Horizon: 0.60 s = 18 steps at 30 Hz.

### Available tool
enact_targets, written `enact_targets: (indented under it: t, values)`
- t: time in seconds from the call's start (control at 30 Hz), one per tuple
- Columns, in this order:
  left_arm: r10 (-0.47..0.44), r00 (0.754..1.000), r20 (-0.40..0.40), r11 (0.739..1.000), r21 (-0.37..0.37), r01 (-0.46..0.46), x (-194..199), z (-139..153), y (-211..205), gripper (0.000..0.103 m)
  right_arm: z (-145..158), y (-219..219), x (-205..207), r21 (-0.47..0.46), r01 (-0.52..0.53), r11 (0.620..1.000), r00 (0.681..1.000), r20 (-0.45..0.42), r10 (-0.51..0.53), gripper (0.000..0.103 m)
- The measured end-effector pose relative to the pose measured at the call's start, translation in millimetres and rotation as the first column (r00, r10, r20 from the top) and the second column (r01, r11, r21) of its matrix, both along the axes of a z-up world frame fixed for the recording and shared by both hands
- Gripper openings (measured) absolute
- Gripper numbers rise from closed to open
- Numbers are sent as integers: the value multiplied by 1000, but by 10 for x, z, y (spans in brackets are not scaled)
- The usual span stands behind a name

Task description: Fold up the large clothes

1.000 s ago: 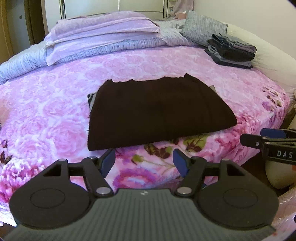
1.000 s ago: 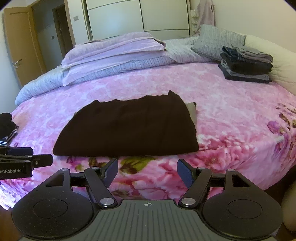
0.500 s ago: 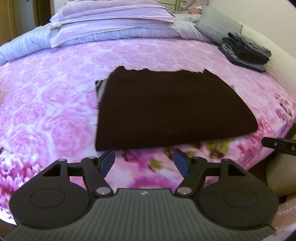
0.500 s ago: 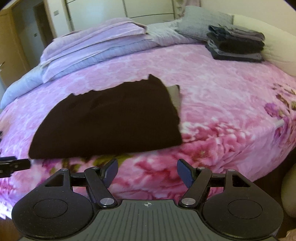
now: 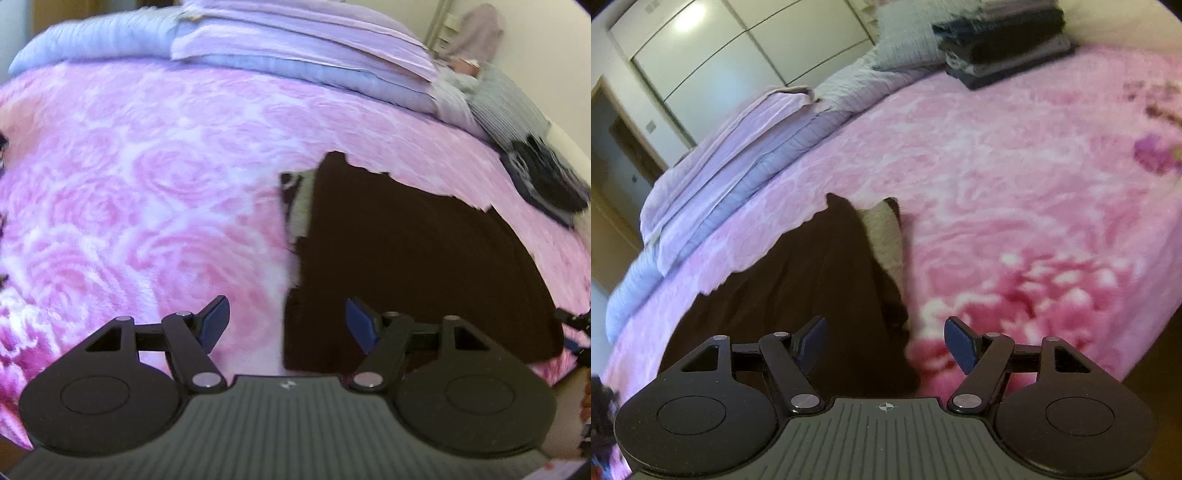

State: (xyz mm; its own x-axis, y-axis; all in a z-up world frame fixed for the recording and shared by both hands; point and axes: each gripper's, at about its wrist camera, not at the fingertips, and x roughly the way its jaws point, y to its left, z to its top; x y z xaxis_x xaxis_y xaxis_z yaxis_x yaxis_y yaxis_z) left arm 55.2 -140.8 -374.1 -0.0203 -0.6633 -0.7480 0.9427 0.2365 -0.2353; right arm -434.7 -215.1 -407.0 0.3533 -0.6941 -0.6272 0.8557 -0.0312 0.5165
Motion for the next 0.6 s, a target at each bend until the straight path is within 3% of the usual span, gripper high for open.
enact_targets:
  t: [0.07, 0.2, 0.27, 0.33, 0.4, 0.47, 0.53, 0.6]
  values:
    - [20, 999, -34, 1000, 7, -20, 104, -55, -33, 66, -134, -156, -32, 36, 9, 999, 998, 59, -11, 67]
    - [70, 991, -112, 997, 29, -68, 337, -188, -70, 66, -249, -313, -56, -9, -28, 1000, 988, 153, 29, 67]
    - [91, 985, -147, 995, 41, -86, 447, -251, -80, 66, -295, -375, -20, -28, -79, 997, 982, 172, 82, 56]
    - [102, 979, -174, 994, 45, -95, 524, -299, -87, 65, -319, -393, 18, -45, -101, 994, 981, 159, 107, 53]
    - [112, 974, -197, 993, 51, -104, 592, -342, -95, 65, -350, -390, 9, -46, -94, 994, 979, 179, 101, 44]
    - [119, 970, -212, 992, 55, -110, 648, -379, -110, 65, -361, -400, -8, -30, -86, 996, 973, 212, 90, 26]
    - [115, 968, -225, 993, 51, -106, 684, -398, -121, 65, -269, -429, 89, 14, -73, 997, 985, 159, 70, 23]
    - [108, 966, -235, 994, 43, -101, 720, -407, -127, 65, -86, -484, 297, 66, -58, 996, 998, 17, 57, 21]
